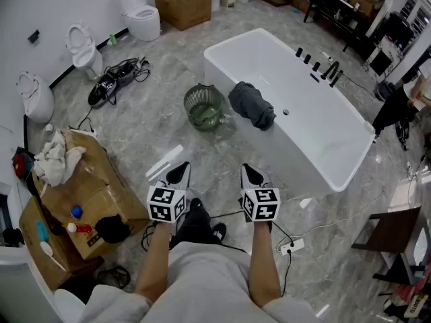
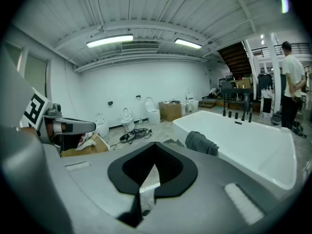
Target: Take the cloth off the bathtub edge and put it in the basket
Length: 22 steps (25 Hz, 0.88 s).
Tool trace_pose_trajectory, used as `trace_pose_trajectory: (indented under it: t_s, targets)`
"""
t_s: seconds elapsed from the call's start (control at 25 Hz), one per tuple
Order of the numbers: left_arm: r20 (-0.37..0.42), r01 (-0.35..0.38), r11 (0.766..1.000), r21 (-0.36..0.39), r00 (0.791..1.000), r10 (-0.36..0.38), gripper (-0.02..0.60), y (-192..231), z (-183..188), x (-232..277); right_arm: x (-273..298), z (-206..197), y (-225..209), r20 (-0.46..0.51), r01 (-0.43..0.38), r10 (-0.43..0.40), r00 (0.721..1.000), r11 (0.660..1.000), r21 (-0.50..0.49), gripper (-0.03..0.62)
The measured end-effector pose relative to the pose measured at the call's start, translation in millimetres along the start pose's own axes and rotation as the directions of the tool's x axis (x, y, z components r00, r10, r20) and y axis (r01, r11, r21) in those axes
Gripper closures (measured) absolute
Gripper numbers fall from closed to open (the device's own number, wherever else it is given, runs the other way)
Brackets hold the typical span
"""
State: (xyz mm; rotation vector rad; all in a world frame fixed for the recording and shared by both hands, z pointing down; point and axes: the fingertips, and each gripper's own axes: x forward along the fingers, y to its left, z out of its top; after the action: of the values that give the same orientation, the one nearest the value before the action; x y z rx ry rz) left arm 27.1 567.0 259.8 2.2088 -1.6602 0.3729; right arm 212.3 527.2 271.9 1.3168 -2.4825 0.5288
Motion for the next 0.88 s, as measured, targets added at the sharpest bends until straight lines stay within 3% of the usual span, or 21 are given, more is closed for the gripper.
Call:
trace_pose_trajectory:
  t_s: [0.12,0.24,0.56,0.72,0.88]
  targets:
    - [0.012,-0.018,1.0,-0.021,1.0,0.019,0.523,12.1,3.0,6.3,2.7,7.2,-7.4,0.034,-0.001,0.001,0.999,1.0,0.004,0.599]
    - [0.017,-0.028,0.999,-0.034,0.999,0.029,0.523,21.9,3.7,14.9,9.4,8.5,-11.5,0.047,-0.046,0.043,0.998,0.996,0.072,0.599]
    - [-0.006,-0.028,0.999,-0.043,1.0,0.027,0.523,50.3,11.2,64.5,57.3,10.4,-34.8,-0.009,-0.032,0.033,0.999,0.996,0.079,0.599]
    - [-0.019,-0.006,0.998,-0.057,1.0,0.005,0.523,75.2,30.5,106.1,94.8,20.3,-40.2,-0.051,-0.077,0.082,0.995,0.992,0.096,0.599]
    - [-0.016,0.004,0.998,-0.06,1.0,-0.005,0.523,103.9,56.4,151.6,136.2,37.6,-63.2,-0.081,-0.054,0.062,0.995,0.994,0.097,0.599]
